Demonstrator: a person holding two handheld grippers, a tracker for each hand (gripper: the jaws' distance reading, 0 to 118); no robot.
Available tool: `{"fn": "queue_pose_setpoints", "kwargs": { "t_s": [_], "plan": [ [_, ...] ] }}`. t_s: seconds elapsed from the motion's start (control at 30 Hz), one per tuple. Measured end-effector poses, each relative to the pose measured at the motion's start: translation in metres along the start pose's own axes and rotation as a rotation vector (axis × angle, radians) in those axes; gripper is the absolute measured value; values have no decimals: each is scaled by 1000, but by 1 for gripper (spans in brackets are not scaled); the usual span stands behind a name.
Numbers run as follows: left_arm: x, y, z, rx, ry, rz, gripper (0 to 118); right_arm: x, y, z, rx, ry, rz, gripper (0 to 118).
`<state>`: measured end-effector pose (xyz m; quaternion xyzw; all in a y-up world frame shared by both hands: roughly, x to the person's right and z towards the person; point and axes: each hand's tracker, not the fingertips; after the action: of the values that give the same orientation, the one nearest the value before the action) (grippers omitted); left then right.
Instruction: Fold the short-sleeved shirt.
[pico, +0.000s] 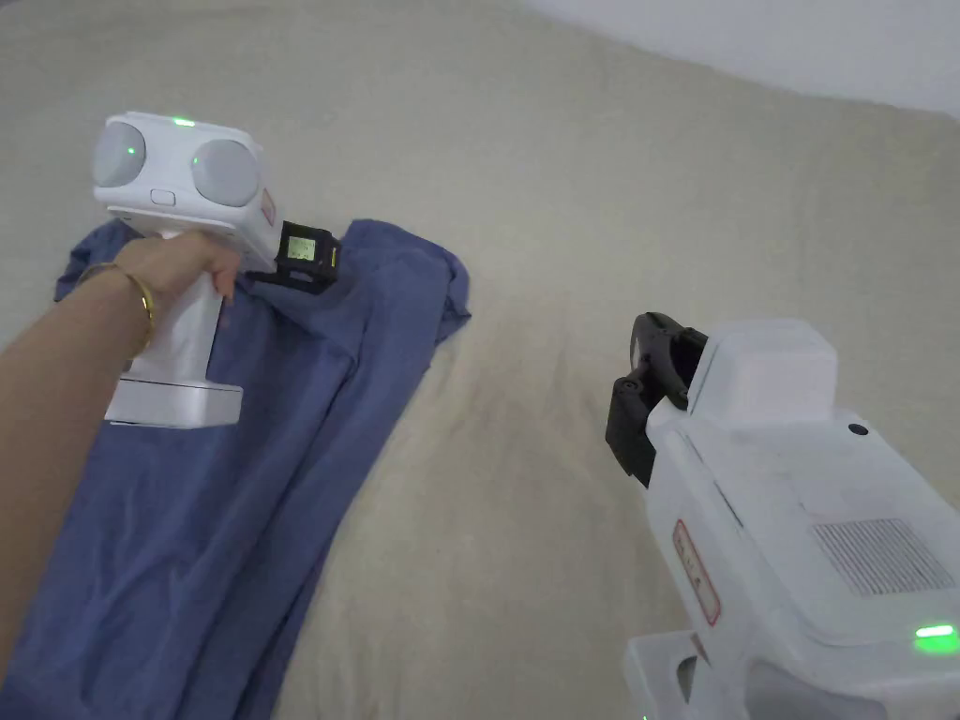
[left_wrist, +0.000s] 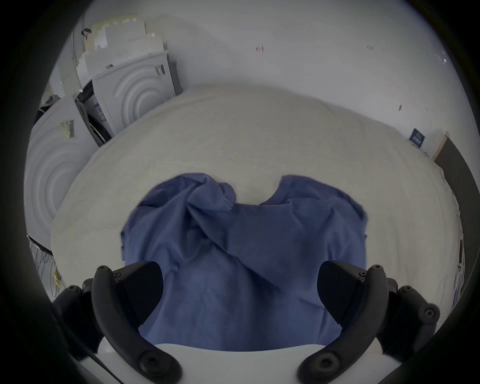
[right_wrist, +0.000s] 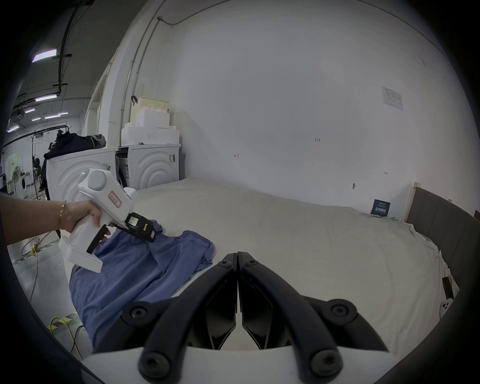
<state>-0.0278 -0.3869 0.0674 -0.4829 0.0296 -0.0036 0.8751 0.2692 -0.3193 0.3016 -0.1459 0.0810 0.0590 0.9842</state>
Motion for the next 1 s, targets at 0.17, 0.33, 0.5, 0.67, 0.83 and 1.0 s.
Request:
{"fn": "queue_pose_setpoints", "kwargs": {
  "t_s": [0.17, 0.33, 0.5, 0.67, 0.83, 1.0],
  "plan": [
    [9, 5, -42, -81, 26, 7, 118, 7, -8, -10, -26, -6, -13, 0],
    [10, 1, -52, -93, 8, 31, 48, 12, -19, -17, -55, -13, -26, 0],
    [17, -6, -45, -61, 15, -47, 0, 13, -26, -15, -83, -17, -41, 0],
    [28, -18, -5, 95, 68, -41, 0, 19, -22, 7, -83, -38, -48, 0],
    [28, -31, 60, 234, 31, 6, 0, 29, -16, 49, -54, -91, -35, 0],
    [17, -31, 133, 333, 10, 41, 0, 43, -14, 104, -15, -160, -83, 0]
  ]
}}
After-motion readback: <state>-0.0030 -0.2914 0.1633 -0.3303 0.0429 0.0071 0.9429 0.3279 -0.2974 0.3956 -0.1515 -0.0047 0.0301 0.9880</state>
